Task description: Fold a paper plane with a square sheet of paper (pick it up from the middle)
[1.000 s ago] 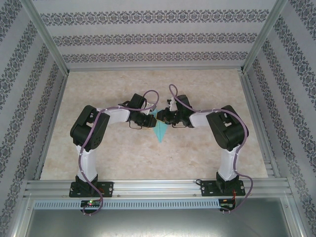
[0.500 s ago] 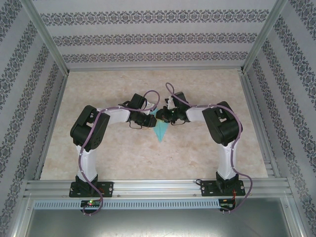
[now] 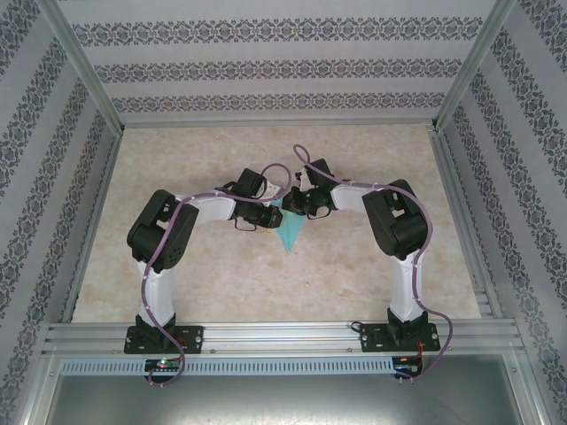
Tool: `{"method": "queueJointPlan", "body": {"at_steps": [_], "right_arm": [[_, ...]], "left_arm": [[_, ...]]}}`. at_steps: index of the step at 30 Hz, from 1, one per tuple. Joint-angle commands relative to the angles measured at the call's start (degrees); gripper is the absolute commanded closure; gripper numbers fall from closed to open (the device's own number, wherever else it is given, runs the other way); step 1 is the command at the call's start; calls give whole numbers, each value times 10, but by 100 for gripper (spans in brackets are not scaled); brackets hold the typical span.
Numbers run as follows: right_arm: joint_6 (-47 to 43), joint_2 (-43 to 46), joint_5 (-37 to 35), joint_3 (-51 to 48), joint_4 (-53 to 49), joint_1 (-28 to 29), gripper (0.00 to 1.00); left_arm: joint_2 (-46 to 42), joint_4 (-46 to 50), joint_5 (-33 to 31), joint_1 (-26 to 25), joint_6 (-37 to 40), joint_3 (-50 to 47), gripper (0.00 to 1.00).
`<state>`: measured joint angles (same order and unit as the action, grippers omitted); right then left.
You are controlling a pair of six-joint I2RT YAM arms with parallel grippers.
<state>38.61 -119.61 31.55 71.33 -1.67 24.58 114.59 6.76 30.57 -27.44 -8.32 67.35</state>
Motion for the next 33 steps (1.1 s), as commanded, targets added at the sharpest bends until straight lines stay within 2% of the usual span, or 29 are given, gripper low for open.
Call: {"method": "queueJointPlan", "body": {"at_steps": [1, 7, 13, 18, 25, 30, 33], "right_arm": [[-1, -18, -29, 17, -11, -17, 90], [33, -14, 8, 8, 38, -32, 91], [57, 21, 39, -8, 70, -21, 92], [59, -2, 55, 6, 72, -19, 92], [39, -38, 28, 45, 34, -16, 92], [18, -58, -34, 81, -27, -21, 96], [19, -76, -27, 103, -42, -29, 96]], "left_arm": [[24, 30, -62, -8, 26, -23, 85], [22, 23, -70, -9, 31, -29, 86], [23, 22, -68, -9, 35, -28, 86], [23, 22, -66, -9, 36, -27, 86], [21, 23, -64, -9, 37, -30, 86], [21, 26, -62, -10, 39, -30, 86], [22, 25, -60, -10, 40, -30, 86]]}}
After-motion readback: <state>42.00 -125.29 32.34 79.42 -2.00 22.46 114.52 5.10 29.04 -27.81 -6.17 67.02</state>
